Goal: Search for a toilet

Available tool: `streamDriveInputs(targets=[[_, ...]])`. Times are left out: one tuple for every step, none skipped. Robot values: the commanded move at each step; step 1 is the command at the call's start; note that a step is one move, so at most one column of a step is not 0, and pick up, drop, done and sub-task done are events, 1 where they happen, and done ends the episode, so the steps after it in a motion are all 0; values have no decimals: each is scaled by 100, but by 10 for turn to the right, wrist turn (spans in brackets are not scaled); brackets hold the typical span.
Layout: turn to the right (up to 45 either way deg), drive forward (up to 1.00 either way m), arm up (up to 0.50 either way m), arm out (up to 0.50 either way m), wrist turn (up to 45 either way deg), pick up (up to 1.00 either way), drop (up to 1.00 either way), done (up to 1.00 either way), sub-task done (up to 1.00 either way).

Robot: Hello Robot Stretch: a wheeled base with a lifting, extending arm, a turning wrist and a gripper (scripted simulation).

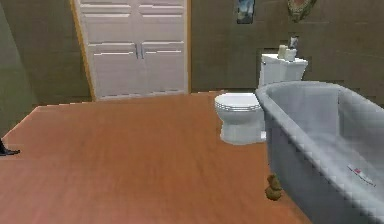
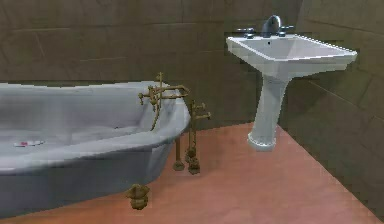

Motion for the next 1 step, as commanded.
streamDriveInputs(targets=[[-30,0,0,0,0,0,0,0,0]])
